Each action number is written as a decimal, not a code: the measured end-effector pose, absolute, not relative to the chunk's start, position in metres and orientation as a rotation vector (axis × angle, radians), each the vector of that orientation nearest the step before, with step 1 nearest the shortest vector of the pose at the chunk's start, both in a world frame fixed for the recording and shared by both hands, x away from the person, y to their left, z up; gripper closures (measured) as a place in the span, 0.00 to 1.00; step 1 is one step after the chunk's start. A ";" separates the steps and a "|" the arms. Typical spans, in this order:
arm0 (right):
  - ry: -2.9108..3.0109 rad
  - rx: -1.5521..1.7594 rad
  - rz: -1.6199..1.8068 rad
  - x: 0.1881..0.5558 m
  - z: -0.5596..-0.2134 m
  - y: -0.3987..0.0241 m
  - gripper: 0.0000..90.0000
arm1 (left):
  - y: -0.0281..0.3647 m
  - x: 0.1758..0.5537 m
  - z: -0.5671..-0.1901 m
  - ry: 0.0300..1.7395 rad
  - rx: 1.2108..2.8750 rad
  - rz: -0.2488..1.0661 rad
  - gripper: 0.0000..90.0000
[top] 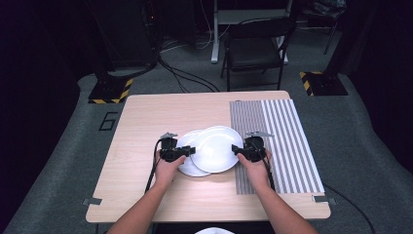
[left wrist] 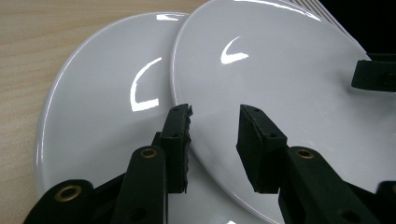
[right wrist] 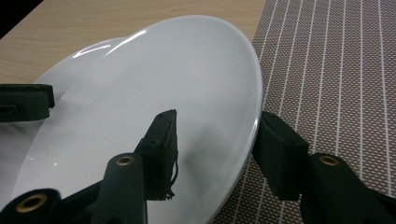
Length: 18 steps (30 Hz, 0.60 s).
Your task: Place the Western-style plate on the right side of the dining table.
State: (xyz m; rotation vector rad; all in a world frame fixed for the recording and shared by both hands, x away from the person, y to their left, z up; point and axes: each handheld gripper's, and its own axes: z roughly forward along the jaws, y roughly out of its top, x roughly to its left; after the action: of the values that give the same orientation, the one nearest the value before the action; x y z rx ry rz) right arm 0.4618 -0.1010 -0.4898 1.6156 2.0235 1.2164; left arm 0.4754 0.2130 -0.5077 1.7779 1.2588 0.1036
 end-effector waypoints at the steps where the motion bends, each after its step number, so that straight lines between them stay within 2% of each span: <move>1: 2.031 1.600 1.204 0.461 -0.489 -0.101 0.56 | 0.213 0.475 -0.508 1.258 1.783 0.104 0.71; 8: 2.045 1.566 1.165 0.449 -0.487 -0.101 0.55 | 0.213 0.474 -0.510 1.260 1.802 0.103 0.71; 14: 2.072 1.532 1.157 0.431 -0.490 -0.101 0.61 | 0.210 0.473 -0.512 1.268 1.819 0.115 0.71; 18: 2.073 1.532 1.150 0.429 -0.489 -0.100 0.61 | 0.210 0.472 -0.511 1.266 1.814 0.119 0.71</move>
State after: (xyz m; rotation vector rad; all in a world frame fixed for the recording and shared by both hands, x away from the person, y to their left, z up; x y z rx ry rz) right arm 0.4289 -0.0996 -0.4891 1.5319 2.0728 1.1497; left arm 0.4724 0.2102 -0.5111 1.8143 1.2657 0.1191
